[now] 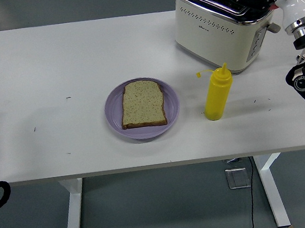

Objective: Pick up the cup,pour liquid into bread,place the cup on the desk

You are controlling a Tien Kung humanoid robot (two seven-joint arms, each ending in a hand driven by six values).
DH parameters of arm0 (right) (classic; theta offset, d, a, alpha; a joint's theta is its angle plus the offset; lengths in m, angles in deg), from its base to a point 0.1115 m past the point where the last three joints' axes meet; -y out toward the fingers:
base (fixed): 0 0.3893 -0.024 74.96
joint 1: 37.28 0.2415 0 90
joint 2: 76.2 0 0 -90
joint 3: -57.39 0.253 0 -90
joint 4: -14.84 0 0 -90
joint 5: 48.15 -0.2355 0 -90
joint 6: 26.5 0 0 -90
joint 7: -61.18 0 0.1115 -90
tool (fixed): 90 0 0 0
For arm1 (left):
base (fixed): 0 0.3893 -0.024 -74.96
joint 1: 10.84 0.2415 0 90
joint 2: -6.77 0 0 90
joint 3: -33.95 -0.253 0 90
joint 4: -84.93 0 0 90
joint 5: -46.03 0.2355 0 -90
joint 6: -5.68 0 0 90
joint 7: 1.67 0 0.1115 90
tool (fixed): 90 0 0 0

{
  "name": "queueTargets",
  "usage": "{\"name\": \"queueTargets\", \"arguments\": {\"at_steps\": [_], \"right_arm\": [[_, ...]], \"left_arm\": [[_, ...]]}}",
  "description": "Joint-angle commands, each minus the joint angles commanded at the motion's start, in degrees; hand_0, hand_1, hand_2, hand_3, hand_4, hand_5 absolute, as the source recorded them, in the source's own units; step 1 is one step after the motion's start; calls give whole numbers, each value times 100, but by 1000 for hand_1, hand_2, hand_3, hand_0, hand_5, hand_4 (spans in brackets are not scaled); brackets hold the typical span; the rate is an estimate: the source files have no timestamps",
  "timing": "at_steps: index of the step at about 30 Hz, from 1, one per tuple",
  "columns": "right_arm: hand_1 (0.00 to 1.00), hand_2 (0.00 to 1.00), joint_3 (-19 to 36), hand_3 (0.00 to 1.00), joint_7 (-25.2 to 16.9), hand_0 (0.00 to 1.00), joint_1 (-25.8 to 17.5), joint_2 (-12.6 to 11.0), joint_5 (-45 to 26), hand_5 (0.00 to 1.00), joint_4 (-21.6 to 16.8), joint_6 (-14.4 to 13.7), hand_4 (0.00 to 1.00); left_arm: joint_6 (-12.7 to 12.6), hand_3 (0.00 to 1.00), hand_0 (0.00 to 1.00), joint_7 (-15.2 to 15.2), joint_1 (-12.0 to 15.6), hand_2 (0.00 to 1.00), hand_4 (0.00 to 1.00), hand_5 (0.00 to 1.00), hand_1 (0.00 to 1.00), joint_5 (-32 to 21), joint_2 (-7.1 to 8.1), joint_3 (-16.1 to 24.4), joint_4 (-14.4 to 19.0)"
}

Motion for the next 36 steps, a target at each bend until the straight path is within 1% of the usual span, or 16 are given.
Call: {"name": "queueTargets", "arguments": {"at_steps": [2, 6, 7, 11, 14, 16, 17, 21, 22, 25, 32, 36], "right_arm": [[83, 212, 117, 302, -207, 105, -165, 1, -484, 304, -24, 103, 673], [83, 211, 266, 302, -456, 106, -409, -6, -1452, 304, -47, 256, 672], [83, 211, 354, 302, -571, 106, -537, -3, -1713, 304, -55, 312, 672], [81, 212, 539, 303, -850, 106, -812, 15, -2632, 303, -44, 430, 670], [81, 212, 659, 303, -1046, 106, -1023, 21, -3377, 303, -15, 444, 670], [83, 213, 730, 303, -1179, 110, -1149, 21, -3848, 304, 26, 406, 668], [83, 213, 766, 303, -1289, 110, -1237, 12, -4026, 304, 74, 342, 668], [86, 215, 805, 304, -1519, 110, -1412, -13, -4057, 307, 225, 188, 667], [86, 215, 796, 304, -1629, 110, -1488, -23, -4068, 307, 314, 116, 667], [86, 215, 735, 304, -1775, 110, -1632, -31, -4032, 307, 506, -9, 667], [87, 216, 506, 305, -1968, 111, -1804, -16, -4110, 311, 821, -108, 665], [87, 219, 407, 305, -2016, 115, -1839, -10, -4201, 311, 898, -115, 664]], "left_arm": [[2, 695, 788, 0, -2, 736, 547, 998, 738, 1, 0, -10, 0], [2, 696, 788, -1, -2, 736, 547, 998, 738, 2, 2, -20, -1], [2, 696, 788, -1, 1, 736, 547, 998, 738, 1, 3, -25, -2], [-1, 696, 788, -3, 15, 736, 547, 998, 738, -1, 5, -35, -2], [-2, 696, 788, -4, 23, 736, 547, 998, 738, -3, 6, -50, -3], [-4, 696, 788, -3, 32, 735, 546, 998, 737, -4, 5, -59, -6], [-4, 696, 788, -4, 39, 735, 546, 998, 737, -4, 6, -63, -7], [-3, 696, 788, -4, 48, 735, 546, 998, 738, -3, 7, -73, -8], [-3, 696, 788, -5, 53, 735, 546, 998, 738, -4, 7, -80, -9], [-3, 696, 788, -3, 58, 735, 546, 998, 738, -5, 9, -97, -10], [-6, 696, 788, -2, 26, 735, 545, 998, 738, -10, 13, -86, -10], [-8, 696, 788, -2, 18, 735, 545, 998, 737, -9, 15, -77, -10]]}}
